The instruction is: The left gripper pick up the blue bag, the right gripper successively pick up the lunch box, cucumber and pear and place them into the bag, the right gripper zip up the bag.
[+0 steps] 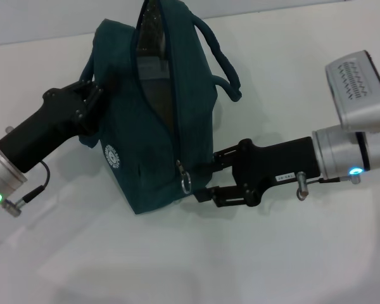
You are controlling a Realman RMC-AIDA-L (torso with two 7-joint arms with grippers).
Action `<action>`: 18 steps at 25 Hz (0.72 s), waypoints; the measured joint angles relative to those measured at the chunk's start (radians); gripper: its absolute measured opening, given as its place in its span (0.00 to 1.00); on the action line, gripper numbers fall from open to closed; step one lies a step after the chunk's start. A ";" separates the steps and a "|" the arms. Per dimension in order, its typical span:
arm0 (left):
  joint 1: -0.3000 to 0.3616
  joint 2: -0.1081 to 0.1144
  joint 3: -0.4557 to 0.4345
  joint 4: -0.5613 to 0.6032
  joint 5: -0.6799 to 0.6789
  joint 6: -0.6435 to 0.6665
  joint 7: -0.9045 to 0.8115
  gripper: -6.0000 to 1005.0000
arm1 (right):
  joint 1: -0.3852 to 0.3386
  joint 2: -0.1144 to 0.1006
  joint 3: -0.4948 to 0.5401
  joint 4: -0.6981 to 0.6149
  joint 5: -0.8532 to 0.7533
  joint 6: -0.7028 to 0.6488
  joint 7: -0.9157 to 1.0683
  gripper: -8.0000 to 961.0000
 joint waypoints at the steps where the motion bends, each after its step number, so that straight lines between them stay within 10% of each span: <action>1: -0.002 0.000 0.000 -0.014 -0.008 0.003 0.010 0.07 | 0.003 0.002 -0.002 0.002 -0.002 0.000 -0.001 0.41; 18: -0.006 0.001 0.002 -0.039 -0.025 0.050 0.048 0.08 | 0.024 0.016 -0.067 0.022 0.001 0.010 0.007 0.38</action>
